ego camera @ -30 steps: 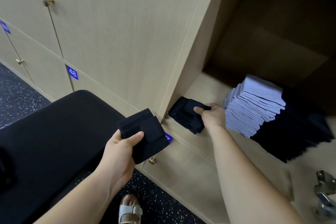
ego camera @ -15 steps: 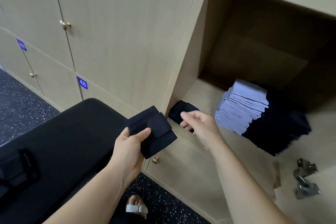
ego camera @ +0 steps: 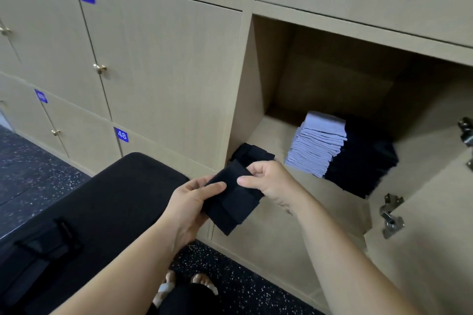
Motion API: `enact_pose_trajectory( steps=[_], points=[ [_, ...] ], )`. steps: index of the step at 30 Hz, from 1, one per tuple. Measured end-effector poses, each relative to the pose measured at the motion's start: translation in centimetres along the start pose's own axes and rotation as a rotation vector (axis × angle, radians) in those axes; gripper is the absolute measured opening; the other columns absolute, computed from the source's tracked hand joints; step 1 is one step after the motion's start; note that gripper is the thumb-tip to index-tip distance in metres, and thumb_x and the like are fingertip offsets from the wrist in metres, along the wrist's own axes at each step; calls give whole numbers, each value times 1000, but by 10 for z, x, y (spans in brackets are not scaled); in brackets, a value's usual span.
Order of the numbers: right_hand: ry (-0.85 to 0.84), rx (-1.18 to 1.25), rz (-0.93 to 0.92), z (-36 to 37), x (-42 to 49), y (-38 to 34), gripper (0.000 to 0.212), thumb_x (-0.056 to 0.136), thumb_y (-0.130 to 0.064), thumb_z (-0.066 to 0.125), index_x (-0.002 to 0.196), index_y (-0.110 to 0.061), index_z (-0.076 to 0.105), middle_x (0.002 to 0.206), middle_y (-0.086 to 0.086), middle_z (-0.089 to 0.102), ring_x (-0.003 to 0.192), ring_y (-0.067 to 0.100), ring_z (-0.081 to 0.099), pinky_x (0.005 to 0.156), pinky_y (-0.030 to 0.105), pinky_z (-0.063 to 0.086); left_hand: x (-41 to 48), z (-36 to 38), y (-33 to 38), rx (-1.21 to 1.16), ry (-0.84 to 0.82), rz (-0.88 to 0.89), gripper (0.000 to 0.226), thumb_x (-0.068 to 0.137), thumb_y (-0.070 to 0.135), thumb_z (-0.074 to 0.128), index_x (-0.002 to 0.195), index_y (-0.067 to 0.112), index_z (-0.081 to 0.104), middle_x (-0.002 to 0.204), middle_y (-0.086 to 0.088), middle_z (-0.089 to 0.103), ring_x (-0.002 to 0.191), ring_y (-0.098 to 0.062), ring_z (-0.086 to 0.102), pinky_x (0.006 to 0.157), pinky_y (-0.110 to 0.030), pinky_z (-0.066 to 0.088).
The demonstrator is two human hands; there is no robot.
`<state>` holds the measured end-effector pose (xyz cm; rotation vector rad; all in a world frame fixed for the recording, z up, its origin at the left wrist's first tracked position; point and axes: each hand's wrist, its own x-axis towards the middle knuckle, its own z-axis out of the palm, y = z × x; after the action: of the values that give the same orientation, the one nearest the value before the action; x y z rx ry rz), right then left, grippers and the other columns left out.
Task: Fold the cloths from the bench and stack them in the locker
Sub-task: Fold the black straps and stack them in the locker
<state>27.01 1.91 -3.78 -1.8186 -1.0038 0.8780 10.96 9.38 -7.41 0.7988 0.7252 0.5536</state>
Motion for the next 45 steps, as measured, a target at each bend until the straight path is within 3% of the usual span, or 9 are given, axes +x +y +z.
enact_pose_trajectory(
  steps=[4, 8, 10, 15, 19, 24, 35, 41, 45],
  points=[
    [178, 186, 63, 3, -14, 10, 5, 85, -9, 68, 81, -8, 65, 79, 6, 67, 71, 16, 60, 62, 21, 46, -7, 2, -5, 53, 28, -56, 18, 88, 1, 65, 105, -3, 67, 104, -19, 73, 85, -25, 72, 68, -31, 61],
    [93, 255, 152, -5, -27, 22, 7, 87, -15, 67, 82, -10, 67, 70, 3, 66, 57, 11, 59, 52, 21, 44, -3, 5, -8, 161, 96, 7, 11, 90, 2, 64, 99, -1, 70, 95, -16, 75, 79, -20, 72, 64, -29, 58],
    [103, 255, 161, -9, -27, 28, 7, 88, -13, 65, 82, -11, 65, 67, 2, 65, 53, 9, 56, 50, 20, 40, 3, 9, -8, 198, 98, 34, 11, 91, 5, 64, 99, 1, 71, 95, -14, 75, 83, -21, 72, 70, -30, 58],
    [273, 319, 128, -21, -7, 40, 7, 86, -9, 66, 79, -9, 65, 72, 7, 64, 60, 16, 54, 50, 22, 40, 22, 19, -7, 158, 86, 52, 12, 92, 6, 64, 101, 2, 71, 89, -9, 73, 79, -15, 69, 68, -23, 56],
    [424, 445, 100, -34, 26, 45, 20, 86, -7, 65, 68, -13, 60, 67, 7, 57, 51, 13, 46, 43, 20, 35, 43, 8, -5, 188, 160, 64, 18, 88, 10, 70, 105, 6, 70, 92, -9, 72, 87, -17, 68, 81, -28, 55],
    [599, 504, 180, -50, 80, 58, 20, 84, -9, 69, 69, -14, 56, 70, 3, 60, 57, 14, 51, 43, 21, 38, 67, -22, -10, 294, 253, 80, 26, 85, 13, 73, 111, 11, 69, 105, -5, 71, 101, -20, 66, 96, -34, 52],
    [607, 562, 322, -41, 149, 89, 16, 83, -9, 72, 82, -13, 57, 72, 2, 56, 55, 12, 47, 36, 14, 38, 95, -71, -22, 377, 357, 68, 23, 83, 9, 75, 104, 16, 72, 100, -8, 74, 101, -25, 67, 101, -40, 48],
    [604, 360, 283, -37, 154, 99, 29, 86, -7, 68, 64, -15, 52, 65, 1, 56, 53, 14, 49, 37, 14, 37, 104, -72, -26, 412, 337, 65, 24, 83, 9, 74, 106, 17, 71, 103, -9, 72, 101, -24, 66, 98, -37, 49],
    [637, 47, 267, -37, 157, 106, 39, 81, -24, 74, 61, -17, 41, 61, 0, 49, 59, 22, 48, 59, 26, 39, 107, -69, -29, 439, 336, 65, 21, 84, 8, 73, 103, 18, 70, 100, -9, 71, 94, -20, 65, 94, -35, 50]
  ],
)
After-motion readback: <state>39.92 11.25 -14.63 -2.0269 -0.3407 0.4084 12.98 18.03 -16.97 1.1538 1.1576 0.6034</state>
